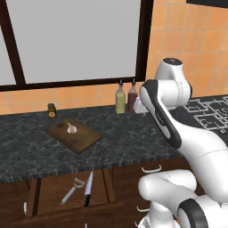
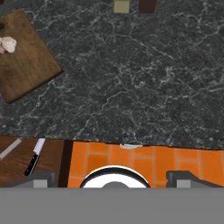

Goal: Place the appropriate cutting tool for cutting the garlic skin on the cutting board.

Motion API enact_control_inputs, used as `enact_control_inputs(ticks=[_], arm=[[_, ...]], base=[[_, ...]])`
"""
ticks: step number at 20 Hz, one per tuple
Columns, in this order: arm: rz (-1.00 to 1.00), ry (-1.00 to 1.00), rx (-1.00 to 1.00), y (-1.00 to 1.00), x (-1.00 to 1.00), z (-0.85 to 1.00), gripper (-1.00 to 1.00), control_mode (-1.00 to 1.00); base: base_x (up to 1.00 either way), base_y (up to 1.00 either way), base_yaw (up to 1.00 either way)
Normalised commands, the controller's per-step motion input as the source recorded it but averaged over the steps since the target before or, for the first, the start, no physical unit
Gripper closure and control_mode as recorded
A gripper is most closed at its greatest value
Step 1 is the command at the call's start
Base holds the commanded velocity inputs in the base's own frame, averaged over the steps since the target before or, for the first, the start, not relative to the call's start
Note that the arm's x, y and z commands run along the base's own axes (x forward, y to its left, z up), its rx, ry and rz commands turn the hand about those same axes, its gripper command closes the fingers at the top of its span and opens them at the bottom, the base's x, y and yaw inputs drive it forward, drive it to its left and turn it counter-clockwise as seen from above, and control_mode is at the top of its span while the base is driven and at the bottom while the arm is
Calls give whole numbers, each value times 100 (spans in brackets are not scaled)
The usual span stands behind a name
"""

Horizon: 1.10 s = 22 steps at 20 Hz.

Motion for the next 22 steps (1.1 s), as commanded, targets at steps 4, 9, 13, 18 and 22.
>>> enact_control_inputs(ticks=[4,9,13,18,22], arm=[[0,2,0,0,0,-2,-100,-100],[0,0,0,0,0,-3,-100,-100],[0,1,0,0,-8,-6,-100,-100],[0,0,0,0,-43,-20,-100,-100],[-2,5,0,12,-33,-39,-100,-100]], base=[[0,0,0],[0,0,0],[0,0,0],[0,0,0],[0,0,0]])
